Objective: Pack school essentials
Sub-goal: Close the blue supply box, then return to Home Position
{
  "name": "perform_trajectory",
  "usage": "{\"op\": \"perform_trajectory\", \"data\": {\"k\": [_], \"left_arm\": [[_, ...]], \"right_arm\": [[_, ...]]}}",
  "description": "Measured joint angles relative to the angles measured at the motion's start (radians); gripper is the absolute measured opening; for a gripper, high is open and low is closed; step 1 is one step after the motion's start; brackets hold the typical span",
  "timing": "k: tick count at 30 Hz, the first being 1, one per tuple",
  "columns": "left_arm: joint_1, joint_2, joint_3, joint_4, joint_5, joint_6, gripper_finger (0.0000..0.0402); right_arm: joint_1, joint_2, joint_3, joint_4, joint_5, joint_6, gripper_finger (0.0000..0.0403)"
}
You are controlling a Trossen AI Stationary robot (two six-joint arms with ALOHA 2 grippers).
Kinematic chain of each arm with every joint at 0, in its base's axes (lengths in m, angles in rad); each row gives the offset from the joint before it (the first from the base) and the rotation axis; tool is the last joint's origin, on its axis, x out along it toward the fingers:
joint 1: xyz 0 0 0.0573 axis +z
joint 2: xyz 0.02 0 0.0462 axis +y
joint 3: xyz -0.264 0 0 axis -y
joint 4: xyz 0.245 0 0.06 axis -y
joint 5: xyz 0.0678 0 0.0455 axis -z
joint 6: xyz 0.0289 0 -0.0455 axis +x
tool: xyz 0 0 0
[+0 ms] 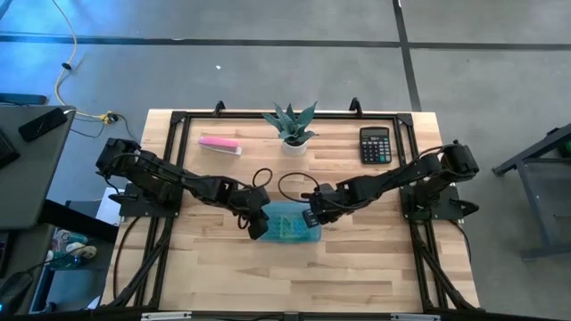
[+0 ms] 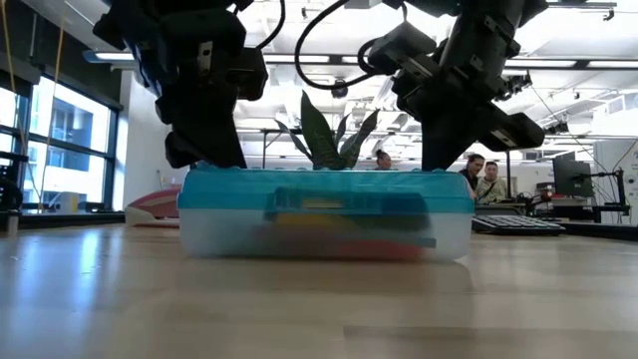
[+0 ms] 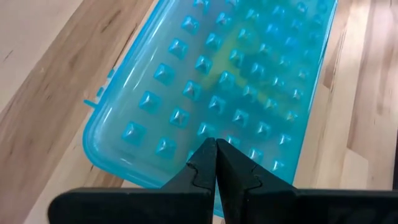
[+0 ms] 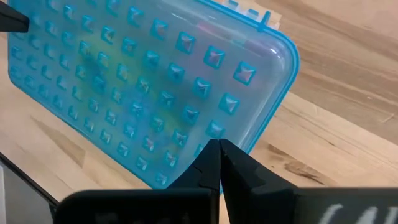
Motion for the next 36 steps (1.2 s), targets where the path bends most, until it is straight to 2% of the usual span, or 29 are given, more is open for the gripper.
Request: {"op": "perform_trajectory", "data": {"k": [7, 10, 22, 28, 36], "left_arm": [[0.000, -0.041, -0.006, 0.009, -0.010, -0.001, 0.0000], [0.000, -0.066, -0.007, -0.005, -0.027, -0.008, 0.0000], [0.047, -0.190, -0.005, -0.122, -0.032, 0.046, 0.0000], [0.116, -0.322, -0.006, -0.232, -0.032, 0.118, 0.0000], [0.171, -0.546, -0.006, -0.203, -0.047, 0.301, 0.0000]], "right_arm": [[0.000, -0.004, -0.002, 0.022, 0.005, -0.004, 0.0000], [0.001, -0.018, -0.004, 0.022, 0.042, -0.006, 0.0000], [0.001, -0.144, -0.006, 0.002, 0.136, -0.055, 0.0000], [0.001, -0.215, -0.005, 0.046, 0.216, -0.118, 0.0000], [0.008, -0.299, -0.004, 0.194, 0.281, -0.220, 0.0000]]}}
